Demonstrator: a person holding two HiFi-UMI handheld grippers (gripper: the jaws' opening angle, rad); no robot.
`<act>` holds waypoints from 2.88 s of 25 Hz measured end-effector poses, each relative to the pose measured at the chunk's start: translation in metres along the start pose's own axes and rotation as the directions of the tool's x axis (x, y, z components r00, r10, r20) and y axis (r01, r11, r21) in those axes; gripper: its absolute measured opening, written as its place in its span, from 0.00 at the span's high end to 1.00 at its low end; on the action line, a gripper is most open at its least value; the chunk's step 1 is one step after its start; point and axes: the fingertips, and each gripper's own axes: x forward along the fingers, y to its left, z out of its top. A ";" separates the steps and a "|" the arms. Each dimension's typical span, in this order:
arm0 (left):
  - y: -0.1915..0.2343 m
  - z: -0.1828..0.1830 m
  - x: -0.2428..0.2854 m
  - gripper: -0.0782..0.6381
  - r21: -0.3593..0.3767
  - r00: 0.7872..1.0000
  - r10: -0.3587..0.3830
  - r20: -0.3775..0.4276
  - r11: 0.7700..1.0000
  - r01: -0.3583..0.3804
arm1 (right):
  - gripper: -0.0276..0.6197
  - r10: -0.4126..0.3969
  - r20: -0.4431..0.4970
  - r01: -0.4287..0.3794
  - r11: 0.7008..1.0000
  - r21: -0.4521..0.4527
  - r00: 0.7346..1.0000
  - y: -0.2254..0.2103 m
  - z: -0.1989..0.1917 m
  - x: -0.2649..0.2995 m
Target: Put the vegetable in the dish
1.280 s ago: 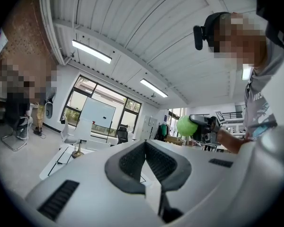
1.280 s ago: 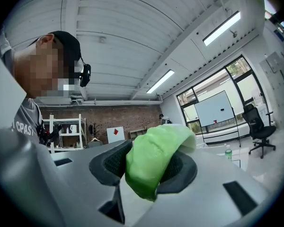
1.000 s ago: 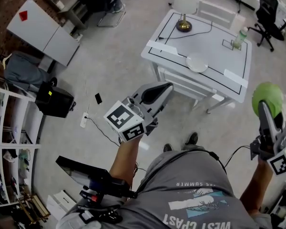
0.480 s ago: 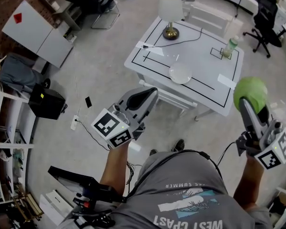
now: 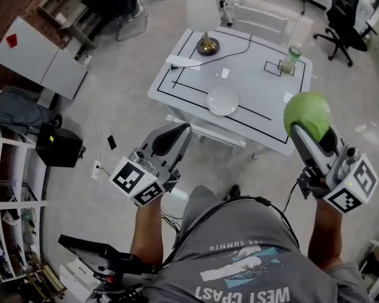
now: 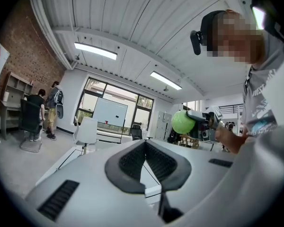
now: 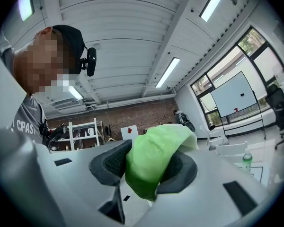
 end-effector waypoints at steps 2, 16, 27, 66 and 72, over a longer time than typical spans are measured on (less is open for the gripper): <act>0.007 0.000 0.000 0.88 0.000 1.000 0.004 -0.007 1.000 -0.004 | 0.73 0.001 -0.007 -0.001 1.000 0.013 1.000 -0.003 -0.004 0.008; 0.101 0.021 -0.002 0.88 -0.014 0.995 -0.095 0.022 0.995 0.096 | 0.73 -0.088 -0.024 0.089 0.996 0.006 0.996 -0.003 -0.025 0.101; 0.161 0.013 -0.015 0.88 -0.113 0.976 -0.217 0.019 0.969 0.217 | 0.73 -0.191 -0.071 0.193 0.981 0.019 0.979 0.007 -0.054 0.170; 0.186 -0.023 0.075 0.88 -0.153 0.982 -0.157 -0.104 0.978 0.141 | 0.73 -0.027 -0.327 0.124 0.953 0.277 0.945 -0.156 -0.213 0.223; 0.183 -0.034 0.082 0.88 -0.168 0.980 -0.140 -0.140 0.979 0.116 | 0.73 0.005 -0.390 0.132 0.936 0.325 0.921 -0.178 -0.260 0.223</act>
